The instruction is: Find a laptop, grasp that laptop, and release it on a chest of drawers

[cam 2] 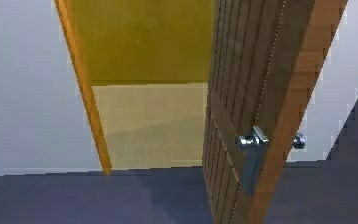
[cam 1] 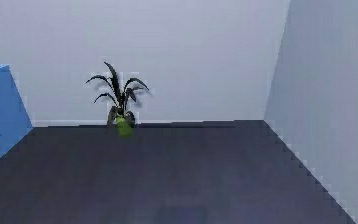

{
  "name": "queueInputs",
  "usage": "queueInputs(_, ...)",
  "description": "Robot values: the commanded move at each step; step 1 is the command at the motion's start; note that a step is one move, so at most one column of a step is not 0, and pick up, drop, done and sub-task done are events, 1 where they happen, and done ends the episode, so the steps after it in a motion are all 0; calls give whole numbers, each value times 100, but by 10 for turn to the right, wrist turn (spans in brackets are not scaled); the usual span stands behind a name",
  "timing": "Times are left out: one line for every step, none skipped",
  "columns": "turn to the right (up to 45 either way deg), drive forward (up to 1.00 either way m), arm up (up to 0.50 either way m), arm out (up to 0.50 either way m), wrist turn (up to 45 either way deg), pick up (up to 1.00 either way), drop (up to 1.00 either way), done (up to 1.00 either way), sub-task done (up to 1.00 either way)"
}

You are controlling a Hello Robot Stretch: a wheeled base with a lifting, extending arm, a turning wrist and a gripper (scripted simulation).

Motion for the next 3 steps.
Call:
queueInputs(450,0,0,0,0,0,0,0,0)
queueInputs(150,0,0,0,0,0,0,0,0)
queueInputs(0,35,0,0,0,0,0,0,0)
